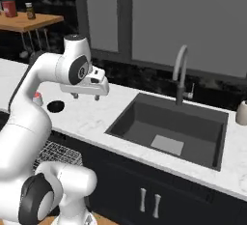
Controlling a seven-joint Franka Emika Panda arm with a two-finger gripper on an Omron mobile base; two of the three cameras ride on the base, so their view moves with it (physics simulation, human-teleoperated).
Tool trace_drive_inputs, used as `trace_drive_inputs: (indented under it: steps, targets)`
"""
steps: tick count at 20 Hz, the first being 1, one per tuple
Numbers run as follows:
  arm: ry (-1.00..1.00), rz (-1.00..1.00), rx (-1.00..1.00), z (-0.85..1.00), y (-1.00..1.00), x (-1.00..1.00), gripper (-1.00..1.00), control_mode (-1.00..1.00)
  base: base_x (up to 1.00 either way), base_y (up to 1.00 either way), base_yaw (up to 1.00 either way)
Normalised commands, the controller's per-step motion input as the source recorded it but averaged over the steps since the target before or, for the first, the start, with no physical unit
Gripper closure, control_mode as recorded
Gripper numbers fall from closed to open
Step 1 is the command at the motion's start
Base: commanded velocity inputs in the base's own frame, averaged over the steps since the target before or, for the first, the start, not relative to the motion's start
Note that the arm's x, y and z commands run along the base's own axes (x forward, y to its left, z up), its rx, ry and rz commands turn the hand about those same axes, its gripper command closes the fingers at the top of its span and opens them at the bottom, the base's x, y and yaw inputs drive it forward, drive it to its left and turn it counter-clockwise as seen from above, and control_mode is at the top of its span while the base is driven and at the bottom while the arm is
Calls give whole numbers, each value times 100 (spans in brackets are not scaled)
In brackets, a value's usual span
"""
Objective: Pick up the cup and bowl from the counter, place them in the dishwasher, and close the dishwasher door.
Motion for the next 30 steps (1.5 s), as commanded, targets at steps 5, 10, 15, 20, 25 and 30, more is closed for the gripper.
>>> trace_drive_inputs:
  steps: [5, 10, 15, 20, 25, 30]
  targets:
    - [0, 0, 0, 0, 0, 0, -100, 100, -19, -8, 84]
    - [0, 0, 0, 0, 0, 0, -100, 100, -27, -31, 82]
    - [0, 0, 0, 0, 0, 0, -100, 100, -16, -40, 70]
    - [0, 0, 0, 0, 0, 0, -100, 100, -4, -43, 38]
    - [0, 0, 0, 0, 0, 0, -100, 100, 0, -51, 22]
    - [0, 0, 0, 0, 0, 0, -100, 100, 0, -53, 16]
